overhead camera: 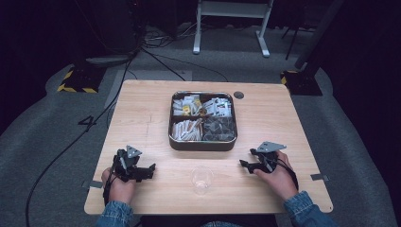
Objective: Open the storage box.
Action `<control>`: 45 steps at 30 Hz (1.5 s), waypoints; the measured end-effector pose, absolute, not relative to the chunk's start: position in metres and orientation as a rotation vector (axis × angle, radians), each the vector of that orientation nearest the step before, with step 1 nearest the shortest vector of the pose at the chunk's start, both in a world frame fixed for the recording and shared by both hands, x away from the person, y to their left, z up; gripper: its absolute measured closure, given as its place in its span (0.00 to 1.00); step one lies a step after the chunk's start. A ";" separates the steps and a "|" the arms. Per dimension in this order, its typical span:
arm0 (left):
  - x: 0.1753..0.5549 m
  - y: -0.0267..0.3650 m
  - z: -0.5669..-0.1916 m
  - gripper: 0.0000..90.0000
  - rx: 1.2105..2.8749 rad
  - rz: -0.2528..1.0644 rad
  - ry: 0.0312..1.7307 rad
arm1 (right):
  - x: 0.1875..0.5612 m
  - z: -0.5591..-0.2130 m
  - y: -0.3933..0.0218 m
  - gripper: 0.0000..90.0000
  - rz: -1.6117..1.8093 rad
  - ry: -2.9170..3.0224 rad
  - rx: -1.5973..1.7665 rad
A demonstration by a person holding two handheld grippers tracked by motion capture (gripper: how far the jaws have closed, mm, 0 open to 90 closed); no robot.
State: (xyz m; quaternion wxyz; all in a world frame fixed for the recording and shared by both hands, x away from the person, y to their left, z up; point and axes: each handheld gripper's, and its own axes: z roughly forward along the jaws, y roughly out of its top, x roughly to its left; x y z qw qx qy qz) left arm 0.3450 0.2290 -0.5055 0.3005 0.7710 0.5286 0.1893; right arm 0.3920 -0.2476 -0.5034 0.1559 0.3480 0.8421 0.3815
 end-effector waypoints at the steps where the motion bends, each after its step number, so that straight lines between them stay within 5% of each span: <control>1: 0.344 0.227 -0.506 0.00 2.034 0.509 1.424 | 0.392 -0.503 -0.247 0.34 1.092 2.411 0.996; 13: 0.345 0.225 -0.505 0.00 2.042 0.508 1.414 | 0.391 -0.504 -0.248 0.29 1.082 2.414 0.994; 18: 0.345 0.224 -0.505 0.00 2.040 0.507 1.415 | 0.389 -0.495 -0.251 0.43 1.147 2.382 1.032; 24: 0.347 0.224 -0.505 0.00 2.046 0.504 1.402 | 0.395 -0.469 -0.245 0.44 1.224 2.344 0.995; 45: 0.350 0.225 -0.505 0.00 2.049 0.498 1.399 | 0.474 -0.395 -0.169 0.41 1.265 2.390 0.897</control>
